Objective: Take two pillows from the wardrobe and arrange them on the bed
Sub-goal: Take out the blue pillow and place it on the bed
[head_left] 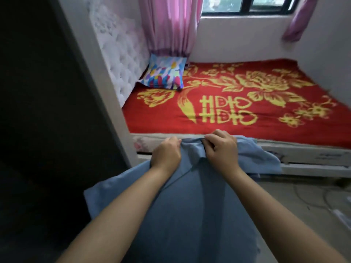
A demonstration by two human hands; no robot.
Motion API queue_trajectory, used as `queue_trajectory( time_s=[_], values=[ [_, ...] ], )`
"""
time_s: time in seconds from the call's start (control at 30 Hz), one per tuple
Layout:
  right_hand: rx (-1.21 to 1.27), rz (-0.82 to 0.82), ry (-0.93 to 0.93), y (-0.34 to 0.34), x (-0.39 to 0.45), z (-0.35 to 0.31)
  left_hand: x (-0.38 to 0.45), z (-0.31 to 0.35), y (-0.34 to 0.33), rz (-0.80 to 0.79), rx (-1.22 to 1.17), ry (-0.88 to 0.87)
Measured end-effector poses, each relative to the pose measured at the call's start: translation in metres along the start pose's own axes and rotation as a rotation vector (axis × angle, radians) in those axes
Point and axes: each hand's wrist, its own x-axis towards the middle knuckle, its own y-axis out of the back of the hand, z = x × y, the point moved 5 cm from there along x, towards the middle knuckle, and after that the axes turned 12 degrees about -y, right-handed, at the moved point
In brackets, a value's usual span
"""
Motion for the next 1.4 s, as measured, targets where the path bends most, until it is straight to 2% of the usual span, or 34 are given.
queue_trajectory(
  time_s=[0.2,0.43,0.67,0.77,0.83,0.9,0.93,1.0,1.07,1.13,1.2,1.4],
  values=[
    [0.052,0.045,0.104,-0.001,0.152,0.021,0.14,0.02,-0.011,0.135,0.041,0.078],
    [0.183,0.206,0.203,-0.036,0.343,-0.02,0.327,-0.018,0.033,0.403,0.133,0.071],
    [0.338,0.322,0.236,-0.1,0.57,-0.067,0.565,-0.087,0.085,0.621,0.138,-0.115],
    [0.388,0.374,0.241,-0.13,0.636,-0.081,0.637,-0.112,0.105,0.706,0.195,-0.301],
    [0.389,0.385,0.285,-0.155,0.661,-0.085,0.666,-0.132,0.108,0.71,0.265,-0.433],
    [0.306,0.309,0.389,-0.19,0.673,-0.082,0.681,-0.167,0.095,0.604,0.341,-0.506],
    [0.237,0.191,0.435,-0.215,0.676,-0.078,0.683,-0.19,0.083,0.515,0.375,-0.512],
    [0.023,-0.18,0.493,-0.276,0.676,-0.065,0.672,-0.241,0.048,0.284,0.453,-0.489],
    [-0.175,-0.492,0.462,-0.335,0.669,-0.043,0.65,-0.293,0.009,-0.021,0.491,-0.399],
    [-0.242,-0.674,0.386,-0.382,0.657,-0.024,0.622,-0.335,-0.022,-0.194,0.465,-0.218],
    [-0.288,-0.759,0.363,-0.424,0.639,-0.012,0.602,-0.364,-0.046,-0.244,0.466,-0.097],
    [-0.308,-0.826,0.318,-0.529,0.586,0.013,0.566,-0.424,-0.108,-0.434,0.528,0.078]
  ],
)
